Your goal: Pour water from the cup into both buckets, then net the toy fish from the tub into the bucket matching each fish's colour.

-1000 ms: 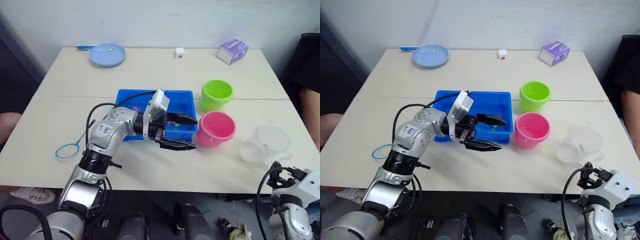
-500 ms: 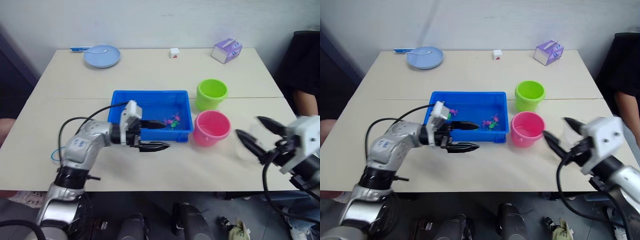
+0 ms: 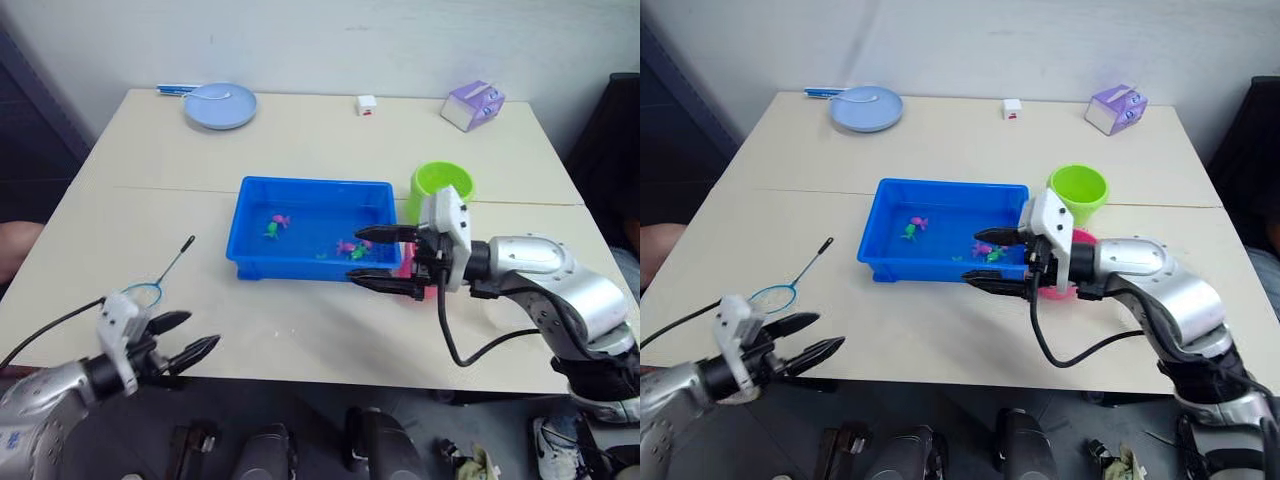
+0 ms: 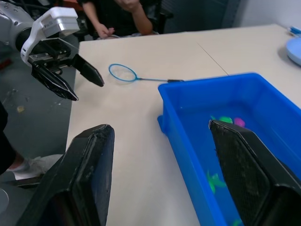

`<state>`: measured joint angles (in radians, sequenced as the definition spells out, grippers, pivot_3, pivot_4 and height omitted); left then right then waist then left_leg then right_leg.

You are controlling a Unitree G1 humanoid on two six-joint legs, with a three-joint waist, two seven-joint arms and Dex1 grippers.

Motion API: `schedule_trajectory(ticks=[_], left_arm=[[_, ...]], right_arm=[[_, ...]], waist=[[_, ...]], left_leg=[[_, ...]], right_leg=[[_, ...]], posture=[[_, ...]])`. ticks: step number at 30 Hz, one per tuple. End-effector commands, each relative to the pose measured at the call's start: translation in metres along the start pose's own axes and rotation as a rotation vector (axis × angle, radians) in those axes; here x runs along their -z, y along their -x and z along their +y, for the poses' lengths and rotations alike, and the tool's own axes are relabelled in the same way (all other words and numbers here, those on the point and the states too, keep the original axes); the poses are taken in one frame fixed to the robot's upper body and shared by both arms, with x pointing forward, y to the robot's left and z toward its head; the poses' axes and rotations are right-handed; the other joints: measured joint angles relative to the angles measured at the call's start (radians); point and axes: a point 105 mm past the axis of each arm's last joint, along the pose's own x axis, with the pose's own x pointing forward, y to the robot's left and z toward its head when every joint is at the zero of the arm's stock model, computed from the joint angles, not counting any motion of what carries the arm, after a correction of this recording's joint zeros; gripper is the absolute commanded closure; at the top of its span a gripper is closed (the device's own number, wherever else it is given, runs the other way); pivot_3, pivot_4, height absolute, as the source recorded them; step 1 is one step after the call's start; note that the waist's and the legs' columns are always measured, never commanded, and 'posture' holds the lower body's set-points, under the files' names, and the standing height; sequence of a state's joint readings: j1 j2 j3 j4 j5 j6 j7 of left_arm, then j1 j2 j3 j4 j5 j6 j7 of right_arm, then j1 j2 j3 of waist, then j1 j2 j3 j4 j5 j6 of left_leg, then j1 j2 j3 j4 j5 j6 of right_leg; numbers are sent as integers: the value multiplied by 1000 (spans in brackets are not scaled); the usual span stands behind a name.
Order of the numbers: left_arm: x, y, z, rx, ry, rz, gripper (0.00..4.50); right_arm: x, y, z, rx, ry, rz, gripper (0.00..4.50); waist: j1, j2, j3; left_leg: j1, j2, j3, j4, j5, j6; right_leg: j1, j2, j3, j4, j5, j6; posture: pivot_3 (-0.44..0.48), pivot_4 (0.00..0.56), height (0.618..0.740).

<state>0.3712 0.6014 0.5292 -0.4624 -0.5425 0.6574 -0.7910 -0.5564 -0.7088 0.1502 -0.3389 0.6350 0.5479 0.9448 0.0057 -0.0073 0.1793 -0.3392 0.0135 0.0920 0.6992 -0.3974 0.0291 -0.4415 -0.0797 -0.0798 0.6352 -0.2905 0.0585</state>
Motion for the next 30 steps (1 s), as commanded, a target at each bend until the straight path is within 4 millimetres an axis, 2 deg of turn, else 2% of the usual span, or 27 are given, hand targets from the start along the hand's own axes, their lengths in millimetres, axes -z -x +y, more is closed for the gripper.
schedule_trajectory(ticks=[1, 3, 6, 7, 13, 17, 19, 23, 26, 29, 30], left_arm=[[-3, 20, 8, -69, -50, -7, 0], [4, 31, 20, -109, -56, 29, 0], [0, 36, 46, -142, -92, 67, 0], [-1, 35, 61, -163, -117, 106, 0], [-35, 2, 115, -168, -170, 196, 0], [-47, -32, 134, -146, -190, 261, 0], [-44, -47, 148, -203, -223, 341, 0], [-45, -71, 157, -229, -222, 394, 0], [-49, -82, 166, -295, -217, 396, 0], [-44, -85, 169, -328, -214, 431, 0], [-39, -85, 170, -331, -203, 453, 262]], right_arm=[[-8, -4, 3, -43, 48, -28, 60], [-7, -6, 6, -58, 43, -33, 60], [-5, -6, 8, -56, 42, -29, 60], [-4, -6, 10, -53, 42, -22, 60], [1, -1, 21, -6, 30, -19, 60], [3, 3, 23, 64, 29, -16, 60], [3, 6, 26, 99, 31, -12, 60], [3, 11, 32, 153, 26, -4, 60], [4, 16, 35, 195, 25, 13, 60], [3, 21, 36, 231, 19, 17, 60], [4, 21, 37, 238, 19, 21, 17]], waist=[[1, 0, 0], [-3, 0, 0], [-7, 0, 0], [-5, 0, 0], [-5, -1, -1], [-8, -2, -1], [-27, -3, -2], [-9, -4, -2], [-1, -5, -2], [1, -5, -2], [1, -5, -2]], left_leg=[[0, 0, 0, 0, 0, 0], [0, 0, 0, 0, 0, 0], [0, 0, 0, -1, 0, -1], [1, 0, 0, -1, 0, -1], [-1, -1, -1, -1, 0, 0], [-3, -1, 0, -1, -1, 0], [-5, -1, 2, 0, -1, 0], [-5, -1, 6, 2, -1, 0], [-5, -1, 4, 3, -1, 0], [-5, -1, 4, 4, 0, 0], [-5, -2, 4, 4, 0, 0]], right_leg=[[0, 0, 0, 0, 0, 0], [0, 0, 0, 0, 0, 0], [-1, 0, -1, 1, 0, 0], [-1, 0, -1, 1, 0, 0], [-1, -1, -3, 2, 0, 0], [-2, 0, -8, 5, 0, 1], [-4, 0, -12, 4, 0, 1], [-4, 0, -27, 6, 1, 1], [-3, -1, -29, 7, 1, 1], [-3, -2, -29, 8, 1, 1], [-3, -2, -29, 8, 1, 1]], posture=[[0, 150, 739], [0, 150, 739], [0, 150, 739], [0, 150, 739], [0, 150, 739], [0, 150, 739], [0, 150, 739], [0, 150, 739], [0, 150, 739], [0, 150, 739], [0, 150, 739]])
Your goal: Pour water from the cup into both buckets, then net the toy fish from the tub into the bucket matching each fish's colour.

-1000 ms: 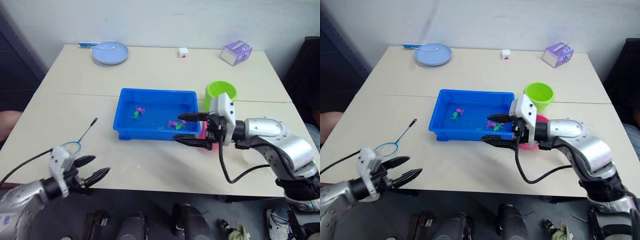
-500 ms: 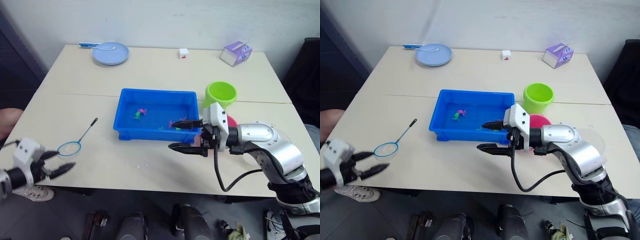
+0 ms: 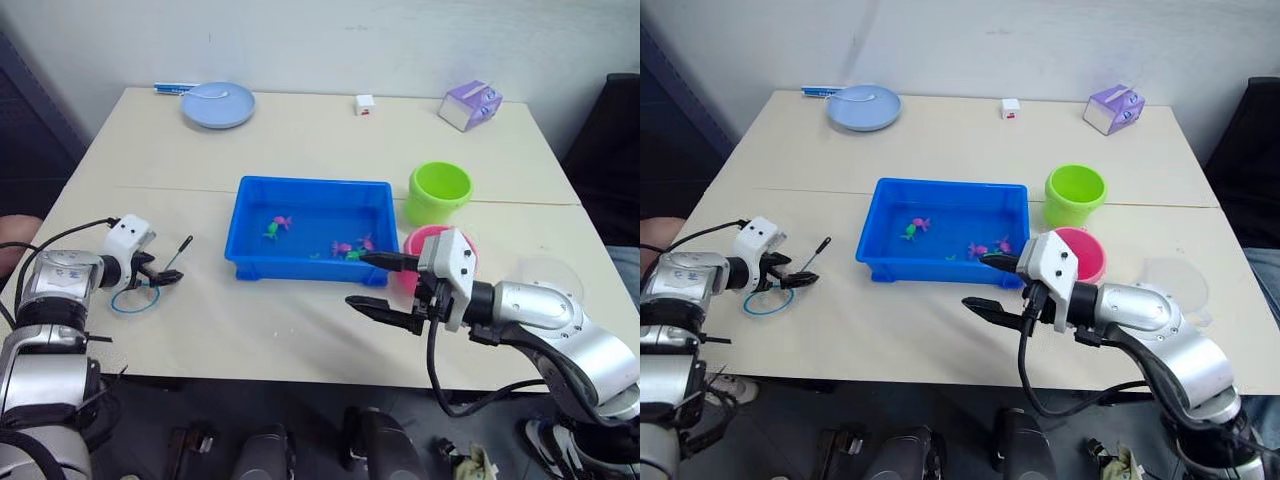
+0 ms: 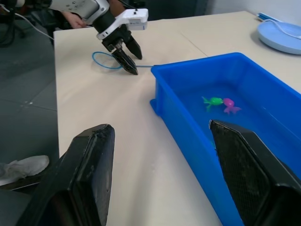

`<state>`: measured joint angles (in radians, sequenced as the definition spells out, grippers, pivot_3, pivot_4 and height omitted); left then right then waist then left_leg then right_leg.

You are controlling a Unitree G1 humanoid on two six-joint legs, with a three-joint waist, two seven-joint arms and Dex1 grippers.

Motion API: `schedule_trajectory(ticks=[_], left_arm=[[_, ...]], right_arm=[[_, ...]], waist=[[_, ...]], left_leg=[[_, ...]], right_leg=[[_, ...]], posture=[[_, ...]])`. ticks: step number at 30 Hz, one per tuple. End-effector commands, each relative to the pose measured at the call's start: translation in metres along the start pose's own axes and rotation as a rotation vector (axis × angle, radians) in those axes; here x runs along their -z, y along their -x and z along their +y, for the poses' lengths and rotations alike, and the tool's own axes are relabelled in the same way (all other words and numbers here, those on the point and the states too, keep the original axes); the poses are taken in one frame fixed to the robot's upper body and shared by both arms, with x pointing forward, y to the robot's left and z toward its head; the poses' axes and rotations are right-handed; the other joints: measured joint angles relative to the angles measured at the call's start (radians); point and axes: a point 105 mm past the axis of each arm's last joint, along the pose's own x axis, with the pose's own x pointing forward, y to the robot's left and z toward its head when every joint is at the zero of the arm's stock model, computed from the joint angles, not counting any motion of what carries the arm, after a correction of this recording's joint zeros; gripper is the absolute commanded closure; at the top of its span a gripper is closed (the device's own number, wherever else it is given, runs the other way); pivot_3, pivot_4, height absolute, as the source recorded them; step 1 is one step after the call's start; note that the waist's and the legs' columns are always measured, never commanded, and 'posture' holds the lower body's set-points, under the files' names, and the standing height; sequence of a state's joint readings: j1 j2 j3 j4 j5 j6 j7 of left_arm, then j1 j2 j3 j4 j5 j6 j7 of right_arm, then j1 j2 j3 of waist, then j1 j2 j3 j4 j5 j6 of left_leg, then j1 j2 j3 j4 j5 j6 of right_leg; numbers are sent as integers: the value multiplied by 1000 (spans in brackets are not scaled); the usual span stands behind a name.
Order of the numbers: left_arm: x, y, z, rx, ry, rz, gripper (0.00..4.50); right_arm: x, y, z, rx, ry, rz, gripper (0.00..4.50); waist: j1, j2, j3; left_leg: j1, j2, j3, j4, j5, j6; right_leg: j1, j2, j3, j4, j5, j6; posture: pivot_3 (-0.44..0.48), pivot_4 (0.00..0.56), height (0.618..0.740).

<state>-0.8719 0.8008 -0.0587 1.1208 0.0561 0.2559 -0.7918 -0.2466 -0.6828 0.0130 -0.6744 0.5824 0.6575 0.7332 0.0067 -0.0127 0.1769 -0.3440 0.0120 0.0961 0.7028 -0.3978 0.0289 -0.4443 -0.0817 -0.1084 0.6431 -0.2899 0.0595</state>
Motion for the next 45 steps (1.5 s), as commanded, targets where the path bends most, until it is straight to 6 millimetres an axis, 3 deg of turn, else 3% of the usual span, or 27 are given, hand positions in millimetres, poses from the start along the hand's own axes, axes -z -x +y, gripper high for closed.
schedule_trajectory(ticks=[1, 3, 10, 13, 17, 20, 24, 27, 31, 33, 37, 40, 43, 45], left_arm=[[23, -4, 2, -37, 8, 104, 546], [27, -4, 1, -23, -2, 119, 1226], [23, 1, 8, -43, -15, 86, 4452], [9, 8, 11, -24, -49, 21, 4486], [-40, 32, -1, 115, -179, -142, 4486], [-64, 51, -17, 187, -236, -221, 4486], [-90, 81, -67, 330, -525, -187, 4486], [-108, 83, -111, 436, -637, -243, 4486], [-113, 83, -177, 674, -752, -302, 4486], [-113, 81, -199, 753, -783, -322, 4486], [-114, 72, -224, 828, -857, -342, 4486], [-118, 69, -243, 900, -898, -384, 4486], [-123, 65, -250, 909, -929, -408, 4486], [-126, 63, -252, 907, -940, -428, 4500]], right_arm=[[-11, 6, 3, 26, 39, -21, 0], [-12, 7, 4, 33, 39, -20, 0], [-11, 10, 3, 43, 27, -13, 0], [-10, 12, 5, 13, -33, -11, 0], [-11, 17, 5, -17, -28, 22, 0], [-13, 19, 2, -14, -19, 28, 0], [-24, 20, -1, -46, -61, -27, 0], [-26, 18, -4, -46, -65, -27, 0], [-24, 13, -5, -73, -57, 3, 0], [-24, 10, -3, -94, -59, 13, 0], [-24, 2, -5, -110, -33, 41, 0], [-12, -3, -3, -140, -22, 106, 0], [-3, -8, -3, -140, -21, 138, 0], [1, -10, -2, -145, -24, 146, 532]], waist=[[0, 0, 0], [-1, 0, 0], [-11, 0, 0], [-10, 0, 0], [-9, -1, 0], [-7, -1, 1], [-9, -1, 1], [1, 0, 1], [7, 0, 1], [8, 0, 1], [5, 1, 1], [8, 1, 1], [14, 1, 1], [15, 1, 1]], left_leg=[[0, 0, 0, 0, 0, 0], [2, 0, 0, 0, 0, 0], [8, 2, 1, -1, 1, -1], [7, 2, 1, -1, 1, -1], [3, 2, 1, -1, 1, -1], [0, 2, -3, 1, 1, -1], [-4, 1, -6, 6, 0, -1], [-7, 1, -9, 10, 0, 0], [-8, 1, -9, 12, 0, 0], [-9, 1, -10, 12, 0, 0], [-9, 2, -9, 12, 0, 0], [-9, 2, -9, 13, 0, 0], [-9, 2, -10, 13, 0, 0], [-9, 2, -10, 14, 0, 0]], right_leg=[[0, 0, 0, 0, 0, 0], [1, 0, 0, 1, 0, 0], [4, 0, 3, 3, 0, 0], [3, 0, 3, 3, 0, 0], [1, 0, 3, 2, 0, 0], [0, -2, 4, 1, 0, 0], [1, -3, 2, 1, 0, 0], [1, -4, 0, 1, 0, 0], [1, -3, 0, 1, 0, 0], [1, -3, 0, 1, 0, 0], [0, -1, 1, 1, 0, 0], [0, 0, 1, 1, 0, 0], [0, 0, 1, 1, 0, 0], [0, 0, 1, 1, 0, 0]], posture=[[0, 150, 739], [0, 150, 739], [0, 150, 739], [0, 150, 739], [0, 150, 739], [0, 150, 739], [0, 150, 739], [0, 150, 739], [0, 150, 739], [0, 150, 739], [0, 150, 739], [0, 150, 739], [0, 150, 739], [0, 150, 739]])
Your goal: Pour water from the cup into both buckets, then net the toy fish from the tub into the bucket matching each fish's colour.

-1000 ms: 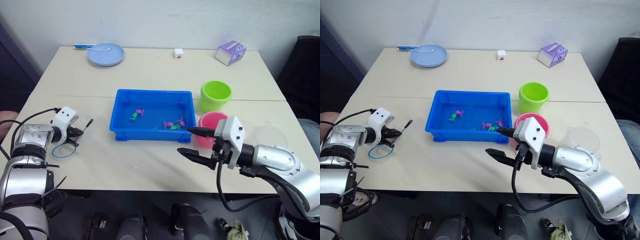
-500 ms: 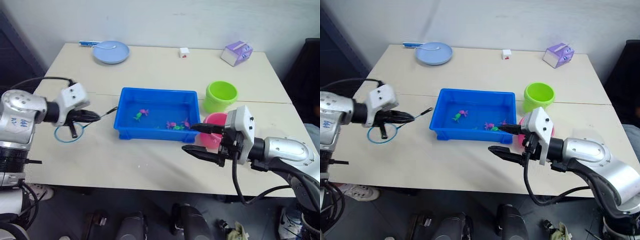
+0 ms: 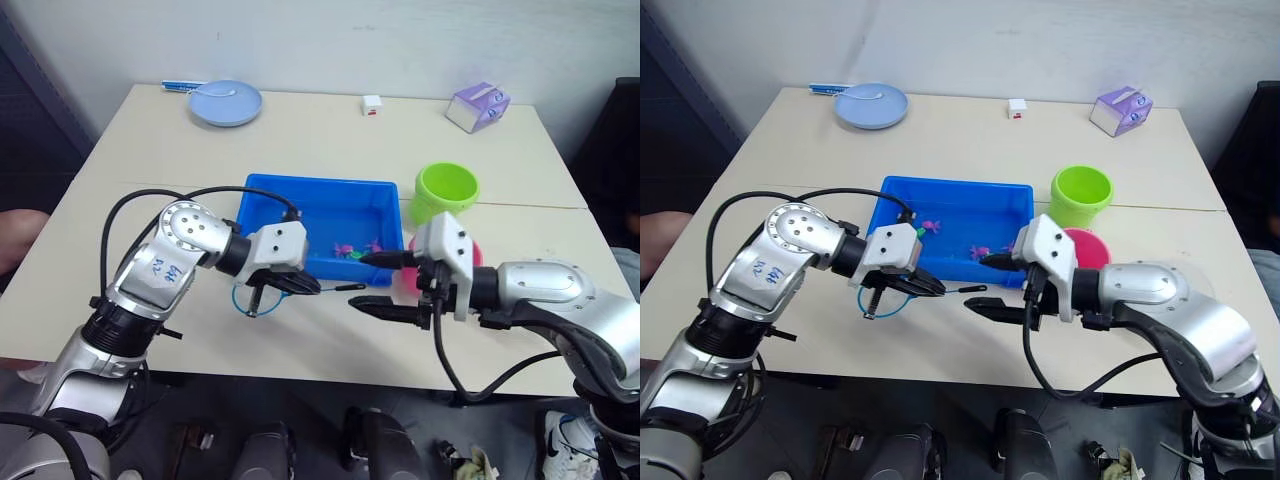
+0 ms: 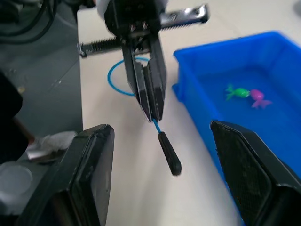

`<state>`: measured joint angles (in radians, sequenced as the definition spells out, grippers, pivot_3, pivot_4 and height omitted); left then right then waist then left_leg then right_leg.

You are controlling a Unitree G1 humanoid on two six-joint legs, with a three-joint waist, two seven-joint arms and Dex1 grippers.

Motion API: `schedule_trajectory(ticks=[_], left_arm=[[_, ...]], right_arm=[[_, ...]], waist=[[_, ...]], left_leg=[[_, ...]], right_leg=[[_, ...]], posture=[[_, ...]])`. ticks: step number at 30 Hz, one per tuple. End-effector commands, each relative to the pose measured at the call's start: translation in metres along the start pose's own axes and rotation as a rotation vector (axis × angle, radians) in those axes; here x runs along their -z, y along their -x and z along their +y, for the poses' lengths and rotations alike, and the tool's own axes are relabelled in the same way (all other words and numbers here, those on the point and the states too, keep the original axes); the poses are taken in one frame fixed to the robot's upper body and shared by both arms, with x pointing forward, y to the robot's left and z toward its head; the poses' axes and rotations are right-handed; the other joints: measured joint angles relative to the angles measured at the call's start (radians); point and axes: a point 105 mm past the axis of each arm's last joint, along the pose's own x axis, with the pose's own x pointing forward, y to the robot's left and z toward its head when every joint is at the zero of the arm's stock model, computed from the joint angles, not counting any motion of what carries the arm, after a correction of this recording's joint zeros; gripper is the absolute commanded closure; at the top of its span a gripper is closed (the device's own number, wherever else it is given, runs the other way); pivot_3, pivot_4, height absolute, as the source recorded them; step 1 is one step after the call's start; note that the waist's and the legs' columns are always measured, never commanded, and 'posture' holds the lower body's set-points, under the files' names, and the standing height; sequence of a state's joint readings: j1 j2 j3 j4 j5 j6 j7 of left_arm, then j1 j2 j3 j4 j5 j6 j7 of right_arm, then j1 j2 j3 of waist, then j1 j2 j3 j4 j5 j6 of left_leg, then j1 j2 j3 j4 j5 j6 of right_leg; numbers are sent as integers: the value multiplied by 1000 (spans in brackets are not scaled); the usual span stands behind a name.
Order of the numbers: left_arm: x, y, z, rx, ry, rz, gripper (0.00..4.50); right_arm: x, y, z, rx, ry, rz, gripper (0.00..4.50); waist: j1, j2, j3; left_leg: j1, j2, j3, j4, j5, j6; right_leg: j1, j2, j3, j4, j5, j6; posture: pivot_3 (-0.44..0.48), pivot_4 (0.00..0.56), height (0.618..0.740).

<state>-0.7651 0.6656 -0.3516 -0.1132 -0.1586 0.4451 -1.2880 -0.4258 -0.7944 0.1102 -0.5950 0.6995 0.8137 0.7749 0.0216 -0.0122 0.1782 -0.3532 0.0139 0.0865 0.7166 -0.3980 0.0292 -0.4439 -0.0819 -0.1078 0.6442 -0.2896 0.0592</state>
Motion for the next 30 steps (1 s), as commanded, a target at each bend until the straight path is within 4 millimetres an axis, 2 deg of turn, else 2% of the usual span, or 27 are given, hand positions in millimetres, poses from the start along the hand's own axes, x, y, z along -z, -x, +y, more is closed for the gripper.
schedule_trajectory(ticks=[1, 3, 14, 16, 19, 20, 25, 26, 28, 30], left_arm=[[-10, -1, 6, -11, -72, -22, 4500], [-13, -3, 7, -4, -86, -36, 4500], [-15, -9, 5, 14, -111, -50, 4500], [-16, -10, 5, 12, -112, -54, 4500], [-15, -12, 5, 12, -112, -53, 4500], [-14, -12, 5, 13, -111, -53, 4500], [-15, -8, 13, -31, -42, -103, 4500], [-16, -3, 18, -62, -3, -135, 3967], [-19, 9, 24, -98, 95, -215, 3473], [-18, 30, 29, -153, 225, -304, 2607]], right_arm=[[-1, -3, -1, 5, 39, 9, 821], [1, -6, -2, 5, 40, 16, 1723], [6, -8, -3, 16, 56, 38, 1723], [6, -8, -4, 21, 60, 37, 2238], [4, -8, -6, 34, 64, 29, 3487], [4, -8, -7, 37, 66, 28, 3763], [1, -5, -8, 61, 86, 28, 3717], [0, -3, -9, 74, 96, 25, 3717], [-6, 3, -12, 117, 122, 20, 3717], [-13, 18, -21, 196, 165, 33, 3717]], waist=[[1, 0, 0], [1, 0, 0], [1, 0, 0], [1, 0, 0], [1, 0, 0], [1, 0, 0], [1, 0, 0], [1, 0, 0], [1, 0, 0], [0, 0, 0]], left_leg=[[0, 0, 0, 0, 0, 0], [0, 0, 0, 0, 0, 0], [0, 0, -1, 0, 0, 0], [0, 0, -1, 0, 0, 0], [0, 0, -1, 0, 0, 0], [0, 0, -1, 0, 0, 0], [0, 0, -1, 0, 0, 0], [0, 0, -1, 0, 0, 0], [-1, 0, -1, 1, 0, 0], [-1, 0, -2, 1, 0, 0]], right_leg=[[0, 0, 0, 0, 0, 0], [0, 0, 0, 0, 0, 0], [0, 0, 0, 0, 0, 0], [0, 0, 0, 0, 0, 0], [0, 0, 0, 0, 0, 0], [0, 0, 0, 0, 0, 0], [0, 0, 0, 0, 0, 0], [0, 0, 0, 0, 0, 0], [0, 0, 0, 0, 0, 0], [0, 0, -1, 0, 0, 0]], posture=[[0, 150, 739], [0, 150, 739], [0, 150, 739], [0, 150, 739], [0, 150, 739], [0, 150, 739], [0, 150, 739], [0, 150, 739], [0, 150, 739], [0, 150, 739]])
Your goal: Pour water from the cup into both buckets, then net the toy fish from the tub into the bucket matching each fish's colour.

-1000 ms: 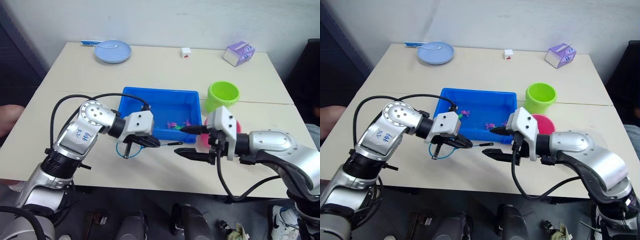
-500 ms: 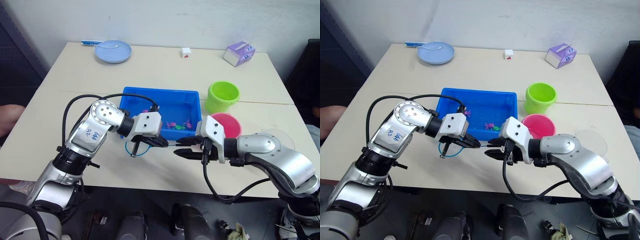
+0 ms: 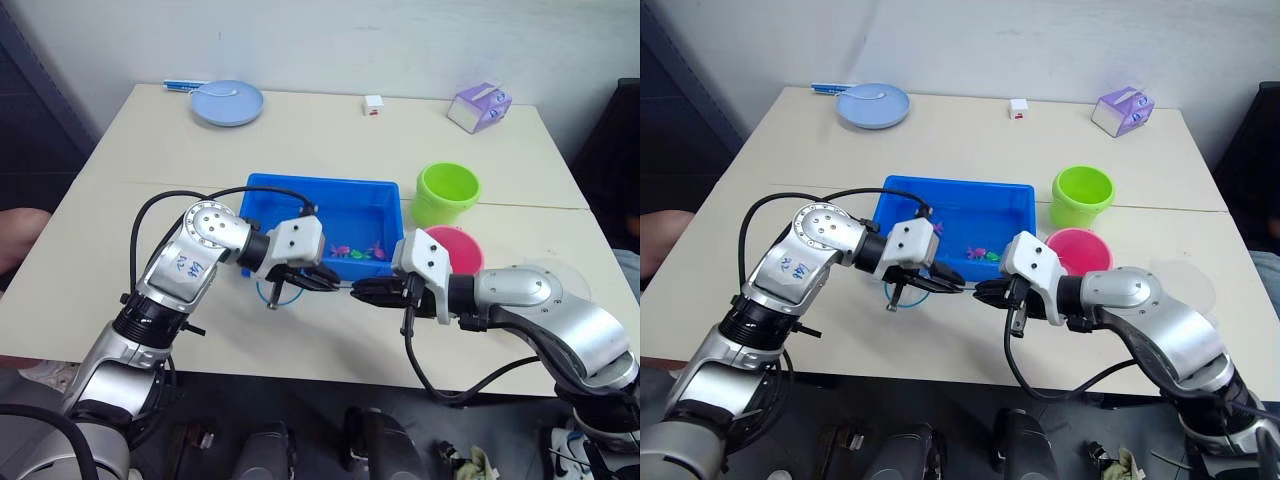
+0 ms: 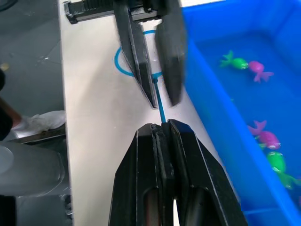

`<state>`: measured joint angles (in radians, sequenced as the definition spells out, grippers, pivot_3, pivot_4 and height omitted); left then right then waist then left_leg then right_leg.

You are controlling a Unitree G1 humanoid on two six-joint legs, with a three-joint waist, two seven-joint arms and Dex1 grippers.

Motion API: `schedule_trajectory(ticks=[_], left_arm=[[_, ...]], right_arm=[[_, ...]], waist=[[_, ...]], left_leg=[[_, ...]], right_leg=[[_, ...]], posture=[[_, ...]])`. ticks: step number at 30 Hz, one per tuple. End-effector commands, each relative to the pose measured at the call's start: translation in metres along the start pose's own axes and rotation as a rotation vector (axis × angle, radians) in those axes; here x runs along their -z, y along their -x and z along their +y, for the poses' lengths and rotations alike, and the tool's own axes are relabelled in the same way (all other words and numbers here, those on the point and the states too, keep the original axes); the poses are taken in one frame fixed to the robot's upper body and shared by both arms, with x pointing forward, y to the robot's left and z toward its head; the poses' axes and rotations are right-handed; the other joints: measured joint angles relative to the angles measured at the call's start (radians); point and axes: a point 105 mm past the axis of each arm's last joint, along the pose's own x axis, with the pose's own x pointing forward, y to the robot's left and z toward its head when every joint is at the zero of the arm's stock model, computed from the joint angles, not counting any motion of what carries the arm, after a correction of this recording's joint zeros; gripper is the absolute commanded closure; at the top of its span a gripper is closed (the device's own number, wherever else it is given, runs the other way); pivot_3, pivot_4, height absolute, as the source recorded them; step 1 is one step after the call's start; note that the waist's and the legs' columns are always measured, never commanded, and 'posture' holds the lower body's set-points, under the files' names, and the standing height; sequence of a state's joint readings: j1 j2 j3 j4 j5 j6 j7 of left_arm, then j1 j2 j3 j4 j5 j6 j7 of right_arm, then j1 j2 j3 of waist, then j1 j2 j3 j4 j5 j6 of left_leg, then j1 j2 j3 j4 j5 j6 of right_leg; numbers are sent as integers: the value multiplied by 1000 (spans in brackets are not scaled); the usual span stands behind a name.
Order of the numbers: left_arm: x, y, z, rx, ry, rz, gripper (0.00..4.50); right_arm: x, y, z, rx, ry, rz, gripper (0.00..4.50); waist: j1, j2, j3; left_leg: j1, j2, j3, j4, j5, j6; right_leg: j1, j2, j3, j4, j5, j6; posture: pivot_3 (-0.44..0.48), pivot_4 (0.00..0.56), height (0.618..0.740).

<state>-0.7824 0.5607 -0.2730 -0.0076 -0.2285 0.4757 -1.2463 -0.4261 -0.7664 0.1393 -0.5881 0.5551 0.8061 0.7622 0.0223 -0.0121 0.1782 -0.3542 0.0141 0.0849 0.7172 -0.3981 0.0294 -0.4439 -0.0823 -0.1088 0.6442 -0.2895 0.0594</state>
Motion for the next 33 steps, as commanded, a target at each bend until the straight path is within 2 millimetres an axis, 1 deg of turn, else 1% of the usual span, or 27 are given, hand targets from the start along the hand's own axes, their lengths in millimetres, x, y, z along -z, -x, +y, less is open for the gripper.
schedule_trajectory(ticks=[1, 2, 4, 5, 6, 8, 11, 13, 14, 16, 18, 20, 22, 24, 29, 33], left_arm=[[-16, 36, 13, -114, 156, -158, 2129], [-14, 47, 12, -134, 191, -184, 1657], [-11, 60, 9, -156, 237, -208, 773], [-5, 69, 7, -178, 265, -205, 324], [1, 74, 5, -195, 281, -191, 3], [11, 79, 4, -230, 292, -154, 0], [20, 76, 2, -255, 291, -125, 0], [20, 69, -1, -245, 288, -123, 0], [20, 67, -3, -241, 287, -124, 0], [21, 59, -7, -227, 265, -106, 0], [20, 56, -9, -221, 256, -100, 0], [18, 51, -9, -221, 250, -105, 0], [15, 49, -9, -226, 244, -111, 0], [15, 49, -9, -234, 242, -111, 0], [14, 50, -9, -245, 234, -101, 0], [15, 52, -9, -258, 224, -86, 0]], right_arm=[[-22, 26, -16, 139, 121, -15, 3717], [-24, 36, -23, 179, 150, 5, 3717], [-27, 49, -31, 225, 193, 37, 3717], [-28, 59, -41, 262, 258, 91, 3717], [-28, 66, -48, 280, 311, 132, 3717], [-30, 77, -60, 295, 409, 198, 3717], [-30, 82, -76, 277, 560, 274, 3717], [-24, 80, -85, 224, 725, 344, 3717], [-22, 79, -87, 198, 779, 365, 3717], [-20, 73, -90, 139, 852, 355, 3717], [-19, 69, -91, 105, 886, 347, 3717], [-10, 66, -91, 59, 914, 374, 3717], [-7, 62, -91, 35, 911, 365, 3717], [-7, 59, -92, 32, 910, 349, 3717], [2, 50, -93, 7, 940, 358, 3717], [11, 39, -102, 19, 952, 371, 3717]], waist=[[-2, 0, 0], [-2, 0, 0], [-3, 0, 0], [-4, 1, 0], [-4, 1, 0], [-3, 1, 1], [-1, 1, 1], [-1, 1, 1], [-2, 1, 1], [-4, 1, 1], [-8, 2, 1], [-9, 2, 1], [-10, 2, 1], [-13, 2, 1], [-15, 3, 1], [-23, 3, 1]], left_leg=[[0, 0, 0, 0, 0, 0], [0, 0, -1, 0, 0, 0], [0, 0, -1, 0, 0, 0], [0, 0, -1, 0, 0, 0], [0, 0, -1, 0, 0, 0], [0, 0, -1, 0, 0, 0], [0, 0, -1, 0, 0, 0], [0, 0, -1, 0, 0, 0], [0, 0, 0, 0, 0, 0], [0, 0, 0, 0, 0, 0], [0, 0, 1, -1, 0, 0], [0, 0, 1, -1, 0, 0], [0, 1, 1, 0, 0, 0], [0, 1, 1, 0, 0, 0], [0, 1, 0, 0, 0, 0], [0, 0, 0, 0, 0, 0]], right_leg=[[0, 0, 0, 0, 0, 0], [0, 0, -1, 0, 0, 0], [0, 0, -1, 0, 0, 0], [0, 0, -1, 0, 0, 0], [0, 0, -1, 0, 0, 0], [0, 0, -1, -1, 0, 0], [1, -1, 0, -1, 0, 0], [1, 0, 0, -1, 0, 0], [1, 0, 0, -1, 0, 0], [0, 0, 0, -2, 0, 0], [0, 0, 0, -2, 0, 0], [0, 0, 0, -1, 0, 0], [0, 0, 0, -1, 0, 0], [0, 0, 0, -1, 0, 0], [0, -1, 0, -1, 0, 0], [0, -1, 0, 0, 0, 0]], posture=[[0, 150, 739], [0, 150, 739], [0, 150, 739], [0, 150, 739], [0, 150, 739], [0, 150, 739], [0, 150, 739], [0, 150, 739], [0, 150, 739], [0, 150, 739], [0, 150, 739], [0, 150, 739], [0, 150, 739], [0, 150, 739], [0, 150, 739], [0, 150, 739]])
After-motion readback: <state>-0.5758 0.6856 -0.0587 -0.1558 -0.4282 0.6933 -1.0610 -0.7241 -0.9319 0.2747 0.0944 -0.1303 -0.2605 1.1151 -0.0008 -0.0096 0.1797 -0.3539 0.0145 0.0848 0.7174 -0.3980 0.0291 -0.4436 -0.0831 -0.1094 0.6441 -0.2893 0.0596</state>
